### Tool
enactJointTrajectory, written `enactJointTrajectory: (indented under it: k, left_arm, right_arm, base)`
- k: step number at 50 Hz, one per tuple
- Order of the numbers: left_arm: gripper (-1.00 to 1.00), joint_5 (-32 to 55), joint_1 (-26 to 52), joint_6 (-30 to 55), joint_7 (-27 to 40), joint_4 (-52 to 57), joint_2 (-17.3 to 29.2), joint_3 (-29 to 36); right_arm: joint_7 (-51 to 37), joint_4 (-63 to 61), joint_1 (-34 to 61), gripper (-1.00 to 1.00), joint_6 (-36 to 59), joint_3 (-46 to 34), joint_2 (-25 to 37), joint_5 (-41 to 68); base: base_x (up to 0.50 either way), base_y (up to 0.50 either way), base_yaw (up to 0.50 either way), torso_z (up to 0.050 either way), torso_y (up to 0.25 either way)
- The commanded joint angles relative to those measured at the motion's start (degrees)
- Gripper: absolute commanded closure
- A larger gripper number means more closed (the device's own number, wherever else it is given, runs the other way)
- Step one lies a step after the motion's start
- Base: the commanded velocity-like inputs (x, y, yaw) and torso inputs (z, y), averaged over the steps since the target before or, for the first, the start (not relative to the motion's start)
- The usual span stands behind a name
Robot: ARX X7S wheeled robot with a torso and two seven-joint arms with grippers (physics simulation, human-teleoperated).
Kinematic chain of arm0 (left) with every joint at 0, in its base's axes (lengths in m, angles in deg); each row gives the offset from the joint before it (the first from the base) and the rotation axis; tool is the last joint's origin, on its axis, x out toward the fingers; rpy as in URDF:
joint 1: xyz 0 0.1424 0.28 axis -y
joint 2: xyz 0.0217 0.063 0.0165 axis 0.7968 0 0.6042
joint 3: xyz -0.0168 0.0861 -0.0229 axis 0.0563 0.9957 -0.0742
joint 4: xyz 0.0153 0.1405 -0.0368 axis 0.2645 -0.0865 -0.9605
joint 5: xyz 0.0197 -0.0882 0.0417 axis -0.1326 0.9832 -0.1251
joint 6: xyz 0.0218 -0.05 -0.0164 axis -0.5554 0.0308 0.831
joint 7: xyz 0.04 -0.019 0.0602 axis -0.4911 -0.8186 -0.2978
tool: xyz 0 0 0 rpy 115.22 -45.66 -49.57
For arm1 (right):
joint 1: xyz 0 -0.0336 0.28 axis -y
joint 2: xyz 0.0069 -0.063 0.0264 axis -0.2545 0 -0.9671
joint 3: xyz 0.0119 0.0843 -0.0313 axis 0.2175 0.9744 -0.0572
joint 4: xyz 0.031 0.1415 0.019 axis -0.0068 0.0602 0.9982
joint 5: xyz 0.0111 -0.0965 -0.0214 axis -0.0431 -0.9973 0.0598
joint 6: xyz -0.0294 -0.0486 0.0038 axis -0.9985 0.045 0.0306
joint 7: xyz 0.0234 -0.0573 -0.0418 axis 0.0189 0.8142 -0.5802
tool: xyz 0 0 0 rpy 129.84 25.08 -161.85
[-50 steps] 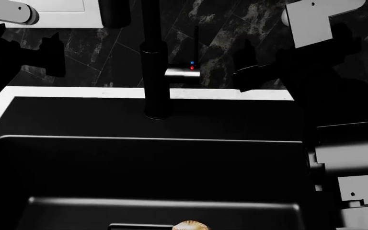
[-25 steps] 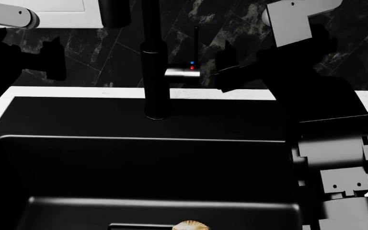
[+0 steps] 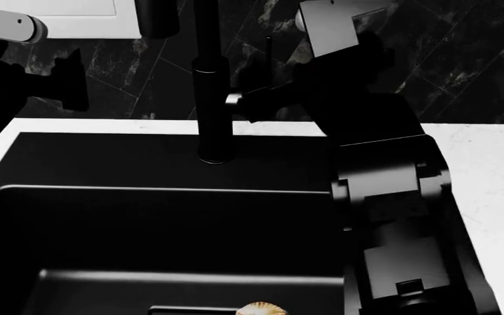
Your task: Turn on the sink faucet.
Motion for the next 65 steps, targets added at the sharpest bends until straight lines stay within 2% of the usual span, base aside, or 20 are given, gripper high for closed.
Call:
enactJointTrajectory:
  k: [1,16,40,50,59,65]
  left_arm:
    - [-1.00,1.85,-4.30,4.17,-0.63,12.09,2.19,-0.24]
    - [-1.00,2.06,-4.09,1.69,-0.86,8.91,2.66,-0.94]
    - [-1.00,2.35,-4.74,0.88,-0.93,8.19,2.64,-0.94]
    - [-1.00,2.74,-5.49,1.11,-0.96,9.00,3.28,-1.21]
    - [-1.00,3.09,-5.51,0.88,-0.88,9.15,3.11,-1.44]
    - [-1.00,3.02,-5.07,0.37,-1.07,7.74,2.74,-1.33]
  right_arm:
    - [-1.66,7.56,3.27,-1.00,-2.42,2.23,-3.30,-2.64]
    - [-3.63,7.57,5.21,-1.00,-0.82,-3.66,-3.47,5.15]
    - [-5.76,7.58,8.28,-1.00,0.37,-1.63,-3.47,5.02]
    - [-6.44,7.58,9.33,-1.00,0.33,-3.47,-3.48,8.02]
    - [-7.40,7.58,10.09,-1.00,-0.55,0.41,-3.47,4.76]
    - [-8.10,7.58,9.86,-1.00,-1.41,6.08,-3.44,-0.45]
  base:
    - [0.00,0.00,0.00,0.000,0.000]
    - [0.00,0.00,0.00,0.003,-0.070]
    - [0.00,0.00,0.00,0.004,-0.118]
    - [0.00,0.00,0.00,0.004,-0.118]
    - [0.00,0.00,0.00,0.002,-0.047]
    - [0.00,0.00,0.00,0.000,0.000]
